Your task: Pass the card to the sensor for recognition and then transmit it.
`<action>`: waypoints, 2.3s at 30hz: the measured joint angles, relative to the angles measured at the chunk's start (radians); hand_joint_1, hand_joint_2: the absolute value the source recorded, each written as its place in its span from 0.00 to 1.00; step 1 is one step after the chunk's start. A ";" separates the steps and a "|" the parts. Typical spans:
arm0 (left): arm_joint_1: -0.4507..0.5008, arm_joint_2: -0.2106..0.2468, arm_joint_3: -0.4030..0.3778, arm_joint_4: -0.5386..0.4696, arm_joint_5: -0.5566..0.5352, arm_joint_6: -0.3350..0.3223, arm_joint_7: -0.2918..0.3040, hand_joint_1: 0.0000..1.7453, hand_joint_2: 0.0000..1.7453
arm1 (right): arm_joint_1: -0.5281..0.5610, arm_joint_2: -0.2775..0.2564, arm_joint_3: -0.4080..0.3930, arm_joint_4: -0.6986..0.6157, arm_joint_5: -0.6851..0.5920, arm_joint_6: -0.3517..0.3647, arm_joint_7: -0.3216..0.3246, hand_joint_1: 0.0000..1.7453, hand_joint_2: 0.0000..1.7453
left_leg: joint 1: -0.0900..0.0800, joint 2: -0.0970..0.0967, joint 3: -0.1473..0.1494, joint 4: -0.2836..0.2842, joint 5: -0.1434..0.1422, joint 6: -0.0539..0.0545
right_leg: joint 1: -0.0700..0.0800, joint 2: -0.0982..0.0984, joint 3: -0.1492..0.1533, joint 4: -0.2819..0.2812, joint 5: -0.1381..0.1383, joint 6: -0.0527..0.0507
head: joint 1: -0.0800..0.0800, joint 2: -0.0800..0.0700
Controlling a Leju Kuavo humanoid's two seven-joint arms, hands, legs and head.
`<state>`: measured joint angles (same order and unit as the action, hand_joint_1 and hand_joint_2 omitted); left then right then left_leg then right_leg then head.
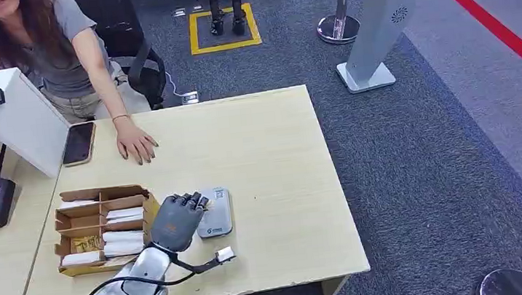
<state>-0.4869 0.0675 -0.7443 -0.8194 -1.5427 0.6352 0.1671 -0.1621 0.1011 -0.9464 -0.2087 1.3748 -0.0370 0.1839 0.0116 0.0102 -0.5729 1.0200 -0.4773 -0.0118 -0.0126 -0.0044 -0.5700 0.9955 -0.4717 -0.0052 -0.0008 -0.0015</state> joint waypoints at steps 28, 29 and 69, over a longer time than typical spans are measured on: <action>-0.007 -0.043 -0.001 0.042 0.004 0.000 -0.070 1.00 1.00 | -0.005 0.001 0.005 0.000 0.001 0.004 0.005 0.00 0.00 | 0.000 0.000 0.000 0.000 0.000 0.000 | 0.000 0.000 0.000 0.000 0.000 0.000 | 0.000 0.000; -0.006 -0.046 -0.001 0.044 0.005 0.000 -0.074 1.00 1.00 | -0.005 0.001 0.005 0.000 0.000 0.004 0.005 0.00 0.00 | 0.000 0.000 0.000 0.000 0.000 0.000 | 0.000 0.000 0.000 0.000 0.000 0.000 | 0.000 0.000; 0.005 -0.108 -0.001 0.210 0.033 -0.009 -0.095 1.00 1.00 | -0.005 0.001 0.005 0.000 -0.005 -0.004 -0.001 0.00 0.00 | 0.000 -0.001 0.001 0.000 0.000 0.000 | 0.000 -0.001 0.002 0.000 0.000 0.000 | 0.000 0.000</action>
<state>-0.4816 -0.0404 -0.7454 -0.6092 -1.5099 0.6260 0.0721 -0.1672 0.1022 -0.9415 -0.2083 1.3695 -0.0408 0.1827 0.0116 0.0094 -0.5721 1.0200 -0.4773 -0.0117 -0.0126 -0.0050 -0.5683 0.9955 -0.4716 -0.0051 -0.0011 -0.0011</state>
